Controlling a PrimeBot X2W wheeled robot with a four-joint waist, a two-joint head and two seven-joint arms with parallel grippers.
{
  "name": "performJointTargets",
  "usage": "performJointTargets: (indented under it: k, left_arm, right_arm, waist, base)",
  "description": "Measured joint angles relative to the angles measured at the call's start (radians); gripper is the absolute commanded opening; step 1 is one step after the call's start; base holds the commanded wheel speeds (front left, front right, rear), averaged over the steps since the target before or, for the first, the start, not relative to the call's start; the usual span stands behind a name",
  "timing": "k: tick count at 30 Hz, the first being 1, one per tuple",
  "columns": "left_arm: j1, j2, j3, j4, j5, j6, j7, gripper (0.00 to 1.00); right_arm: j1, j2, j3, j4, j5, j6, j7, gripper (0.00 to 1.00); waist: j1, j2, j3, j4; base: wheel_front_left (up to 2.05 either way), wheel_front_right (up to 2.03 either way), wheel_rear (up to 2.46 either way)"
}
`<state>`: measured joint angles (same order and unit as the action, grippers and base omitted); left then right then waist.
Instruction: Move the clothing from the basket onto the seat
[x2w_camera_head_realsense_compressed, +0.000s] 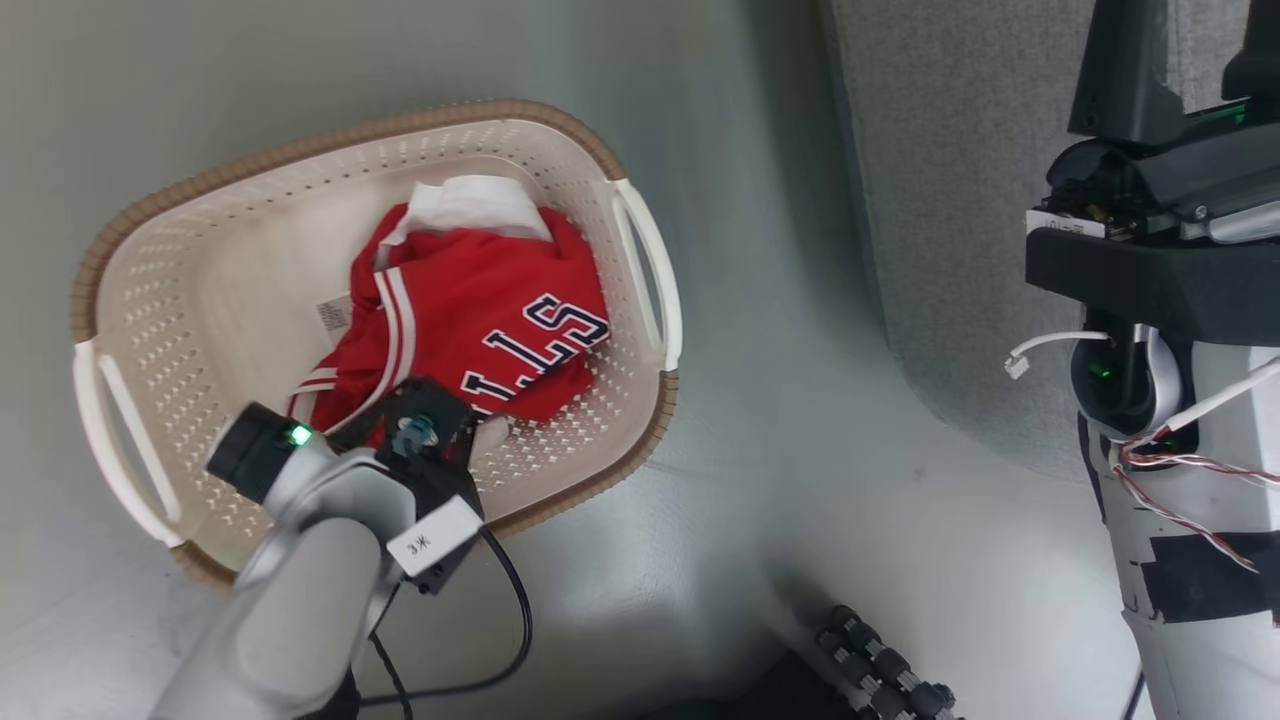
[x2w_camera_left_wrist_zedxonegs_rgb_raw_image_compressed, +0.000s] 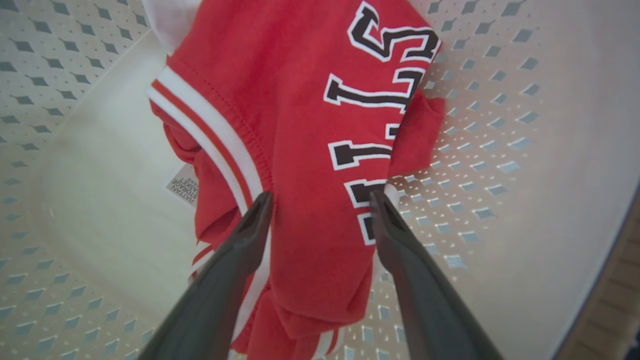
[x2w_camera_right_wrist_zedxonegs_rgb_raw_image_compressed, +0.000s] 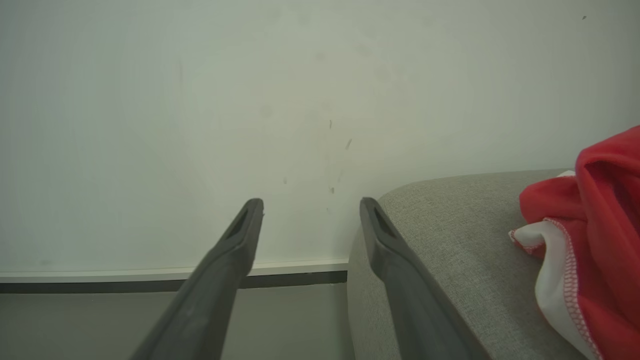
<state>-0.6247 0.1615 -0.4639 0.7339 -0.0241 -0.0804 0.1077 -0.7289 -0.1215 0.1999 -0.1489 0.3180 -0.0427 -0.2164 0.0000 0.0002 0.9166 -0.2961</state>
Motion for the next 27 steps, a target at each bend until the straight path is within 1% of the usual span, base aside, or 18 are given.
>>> performJointTargets:
  k: [7,8,20,21,22,23,24,25,27]
  left_arm:
    - [-0.031,0.007,0.018,0.035,-0.003,0.003,0.003,1.00]
    - [-0.032,0.011,0.022,0.040,-0.008,0.006,0.006,1.00]
    - [-0.058,0.024,0.044,0.097,-0.020,0.025,0.010,1.00]
    - [-0.061,0.024,0.045,0.100,-0.021,0.025,0.010,0.97]
    - [-0.064,0.024,0.046,0.102,-0.023,0.025,0.010,0.58]
    - [-0.066,0.023,0.047,0.105,-0.028,0.025,0.010,0.44]
    - [-0.066,0.023,0.047,0.108,-0.029,0.025,0.010,0.27]
    - [-0.066,0.023,0.047,0.112,-0.029,0.025,0.009,0.00]
    - [-0.066,0.022,0.045,0.120,-0.029,0.023,0.008,0.00]
  right_arm:
    - [-0.002,0.010,0.006,0.022,0.002,0.004,-0.014,1.00]
    - [-0.005,0.013,0.008,0.023,0.003,0.008,-0.015,1.00]
    - [-0.013,0.026,0.013,0.051,0.012,0.009,-0.026,1.00]
    - [-0.013,0.026,0.013,0.054,0.012,0.009,-0.029,1.00]
    - [-0.013,0.027,0.013,0.056,0.012,0.009,-0.031,1.00]
    - [-0.013,0.028,0.013,0.059,0.012,0.009,-0.031,1.00]
    - [-0.013,0.029,0.013,0.061,0.014,0.011,-0.032,1.00]
    - [-0.013,0.030,0.013,0.062,0.017,0.014,-0.032,1.00]
    - [-0.013,0.032,0.013,0.070,0.017,0.016,-0.032,1.00]
  waist:
    - [-0.0001,-0.0002,0.010,-0.022]
    - [0.0000,-0.0002,0.011,-0.025]
    - [0.0000,-0.0002,0.019,-0.055]
    - [0.0000,-0.0002,0.019,-0.057]
    - [0.0000,-0.0002,0.020,-0.059]
    - [0.0000,-0.0002,0.020,-0.062]
    - [0.0000,-0.0001,0.020,-0.064]
    - [0.0000,-0.0002,0.020,-0.066]
    - [0.0000,-0.0002,0.018,-0.069]
  base:
    - [0.00,0.00,0.00]
    - [0.00,0.00,0.00]
    - [0.00,0.00,0.00]
    - [0.00,0.00,0.00]
    - [0.00,0.00,0.00]
    - [0.00,0.00,0.00]
    - [0.00,0.00,0.00]
    - [0.00,0.00,0.00]
    - [0.00,0.00,0.00]
